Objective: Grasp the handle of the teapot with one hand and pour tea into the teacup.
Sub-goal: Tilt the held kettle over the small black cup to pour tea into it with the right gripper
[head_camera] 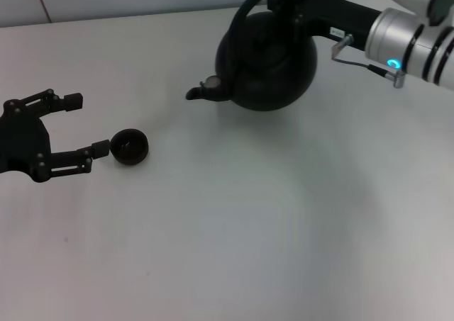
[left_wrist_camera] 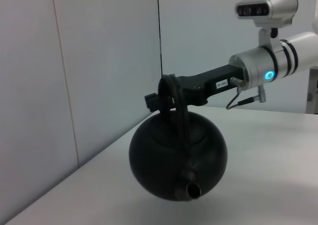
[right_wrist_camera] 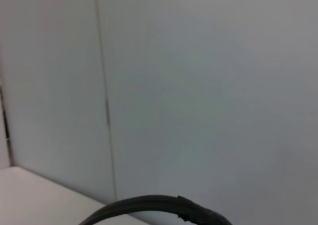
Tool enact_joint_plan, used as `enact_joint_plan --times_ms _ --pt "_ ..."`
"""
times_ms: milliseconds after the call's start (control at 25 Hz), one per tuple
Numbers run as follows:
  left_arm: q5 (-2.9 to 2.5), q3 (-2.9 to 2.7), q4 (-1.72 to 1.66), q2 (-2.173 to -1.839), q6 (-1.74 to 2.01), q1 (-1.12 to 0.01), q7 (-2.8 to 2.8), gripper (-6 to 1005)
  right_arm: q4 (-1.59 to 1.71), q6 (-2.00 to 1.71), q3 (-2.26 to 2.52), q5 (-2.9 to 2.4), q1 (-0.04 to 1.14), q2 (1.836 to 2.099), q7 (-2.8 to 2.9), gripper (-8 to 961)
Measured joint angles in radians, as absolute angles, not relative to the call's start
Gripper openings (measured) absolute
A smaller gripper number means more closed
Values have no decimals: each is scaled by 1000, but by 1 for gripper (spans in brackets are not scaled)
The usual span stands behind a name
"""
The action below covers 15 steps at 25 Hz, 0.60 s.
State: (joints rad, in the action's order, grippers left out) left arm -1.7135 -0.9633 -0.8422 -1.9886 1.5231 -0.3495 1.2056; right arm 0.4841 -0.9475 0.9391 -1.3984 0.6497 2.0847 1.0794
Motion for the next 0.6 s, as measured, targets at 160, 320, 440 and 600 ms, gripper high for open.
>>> enact_joint_plan --times_ms 160,320,440,600 --pt "-1713 -963 -842 -1988 1523 -348 1206 874 478 -922 985 -1398 680 2084 1082 131" --pt "-1713 -963 -842 -1988 1523 -346 1203 874 475 -915 1002 -1398 702 2085 1082 131" --pt "-1713 -962 -839 -1988 1524 -345 1194 874 471 -914 1019 -1397 716 2085 1082 132" --pt "-1713 -962 -838 -1988 1525 -345 1194 874 468 -913 1043 -1397 733 2086 1082 132"
